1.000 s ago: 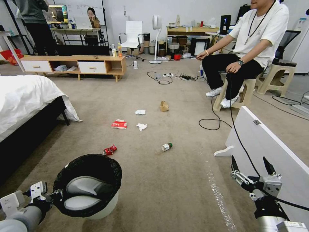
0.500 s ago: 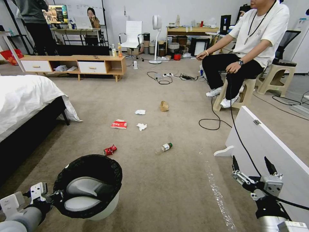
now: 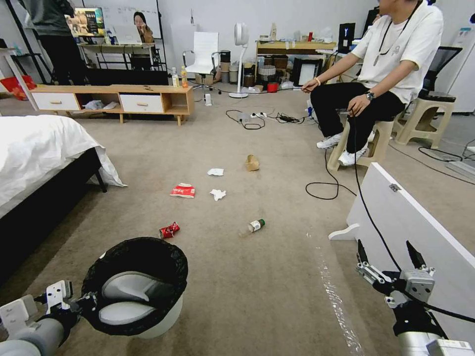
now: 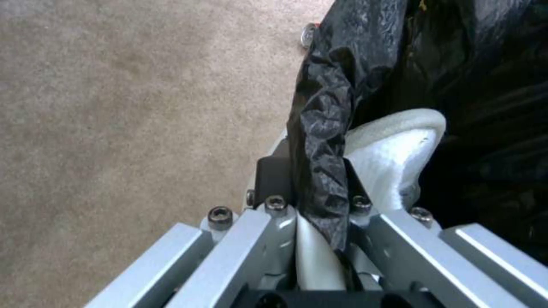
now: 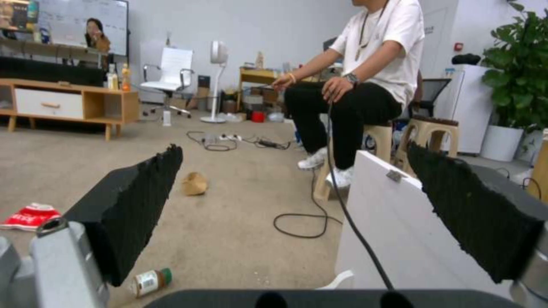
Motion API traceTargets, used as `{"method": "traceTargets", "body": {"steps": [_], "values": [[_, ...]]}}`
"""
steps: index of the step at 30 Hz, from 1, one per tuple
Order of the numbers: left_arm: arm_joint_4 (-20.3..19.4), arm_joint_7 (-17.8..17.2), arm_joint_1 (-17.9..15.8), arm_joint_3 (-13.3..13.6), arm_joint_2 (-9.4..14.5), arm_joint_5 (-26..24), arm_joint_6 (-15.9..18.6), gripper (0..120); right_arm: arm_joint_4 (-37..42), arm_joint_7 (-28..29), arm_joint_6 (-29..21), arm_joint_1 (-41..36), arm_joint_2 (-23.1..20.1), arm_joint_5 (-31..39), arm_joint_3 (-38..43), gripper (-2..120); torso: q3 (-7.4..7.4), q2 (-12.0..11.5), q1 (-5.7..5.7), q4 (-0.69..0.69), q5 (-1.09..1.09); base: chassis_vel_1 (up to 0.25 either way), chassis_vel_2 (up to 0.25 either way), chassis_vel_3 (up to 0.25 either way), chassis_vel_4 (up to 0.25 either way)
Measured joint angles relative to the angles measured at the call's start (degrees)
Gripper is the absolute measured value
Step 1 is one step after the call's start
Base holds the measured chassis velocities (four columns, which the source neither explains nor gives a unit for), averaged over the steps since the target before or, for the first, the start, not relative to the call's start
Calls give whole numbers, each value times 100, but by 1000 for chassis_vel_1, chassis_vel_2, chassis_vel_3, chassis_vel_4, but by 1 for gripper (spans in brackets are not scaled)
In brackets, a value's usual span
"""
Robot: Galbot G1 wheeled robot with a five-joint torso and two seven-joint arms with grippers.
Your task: Pick up the trash bin and place the garbage on the floor into it.
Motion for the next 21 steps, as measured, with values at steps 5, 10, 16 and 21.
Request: {"method": "traceTargets", "body": {"steps": [5, 10, 16, 21], "values": [[20, 4, -9, 6, -9, 11, 0, 3, -28, 4, -5, 18, -9, -9, 4, 100, 0, 0, 0, 0, 0, 0, 0, 0, 0], [40, 6, -27, 13, -11, 14, 0, 3, -59, 6, -7, 49, -12, -9, 5, 99, 0, 0, 0, 0, 0, 0, 0, 0, 0], [55, 6, -37, 14, -9, 14, 0, 3, -68, 6, -9, 56, -15, -6, 6, 99, 0, 0, 0, 0, 1, 61, 56, -55, -61], [69, 6, -41, 14, -16, 19, 0, 3, -76, 7, -9, 66, -15, -2, 2, 99, 0, 0, 0, 1, -1, 144, 124, -131, -121]]}}
